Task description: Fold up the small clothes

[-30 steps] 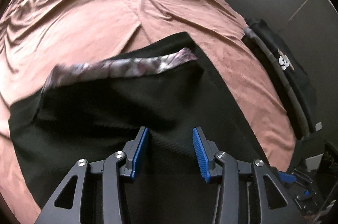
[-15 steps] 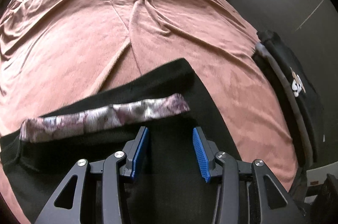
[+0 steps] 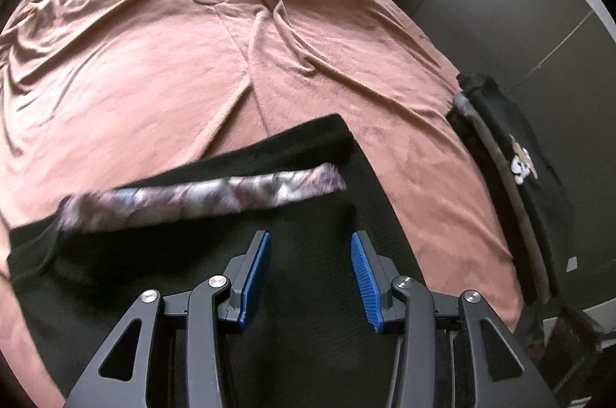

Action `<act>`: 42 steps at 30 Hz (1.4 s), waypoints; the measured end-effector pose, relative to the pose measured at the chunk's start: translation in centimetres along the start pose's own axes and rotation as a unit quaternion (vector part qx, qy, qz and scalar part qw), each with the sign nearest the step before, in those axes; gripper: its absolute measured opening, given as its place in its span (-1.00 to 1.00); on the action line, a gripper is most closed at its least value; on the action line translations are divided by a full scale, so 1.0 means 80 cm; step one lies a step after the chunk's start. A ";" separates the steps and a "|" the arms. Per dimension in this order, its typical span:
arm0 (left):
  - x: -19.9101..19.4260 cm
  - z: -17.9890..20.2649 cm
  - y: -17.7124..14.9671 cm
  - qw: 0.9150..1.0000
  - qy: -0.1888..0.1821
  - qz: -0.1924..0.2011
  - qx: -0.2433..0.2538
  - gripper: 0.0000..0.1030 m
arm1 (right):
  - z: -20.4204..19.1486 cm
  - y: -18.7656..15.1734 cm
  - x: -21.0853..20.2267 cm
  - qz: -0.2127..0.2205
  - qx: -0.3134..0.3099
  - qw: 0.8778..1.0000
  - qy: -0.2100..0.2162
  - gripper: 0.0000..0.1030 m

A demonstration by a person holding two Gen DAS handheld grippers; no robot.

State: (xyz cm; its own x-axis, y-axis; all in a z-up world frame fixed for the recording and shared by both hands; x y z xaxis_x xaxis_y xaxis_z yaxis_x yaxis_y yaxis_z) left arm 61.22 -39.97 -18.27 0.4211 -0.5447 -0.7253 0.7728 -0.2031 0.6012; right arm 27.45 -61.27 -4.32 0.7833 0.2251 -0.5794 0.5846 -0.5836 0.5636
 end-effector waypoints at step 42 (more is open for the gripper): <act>-0.222 -0.127 -0.271 0.967 -0.024 0.009 -0.253 -0.04 | -0.012 -0.038 -0.021 -0.044 -0.021 0.999 0.021 -0.62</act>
State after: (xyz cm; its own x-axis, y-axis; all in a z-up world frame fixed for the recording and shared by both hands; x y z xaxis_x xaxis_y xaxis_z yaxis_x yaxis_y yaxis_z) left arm 41.79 -17.64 -21.85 0.4244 -0.5836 -0.6924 0.9038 0.2256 0.3638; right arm 24.60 -59.11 -4.47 0.7367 0.3076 -0.6022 0.6587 -0.5279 0.5362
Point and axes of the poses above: each gripper's, at about its wrist camera, not at the fingertips, and x roughly the way its jaws point, z to its right, y to its top, the point moved 4 cm from there along x, roughly the way its jaws point, and after that the axes turned 14 degrees about z, right-handed, at the moved point
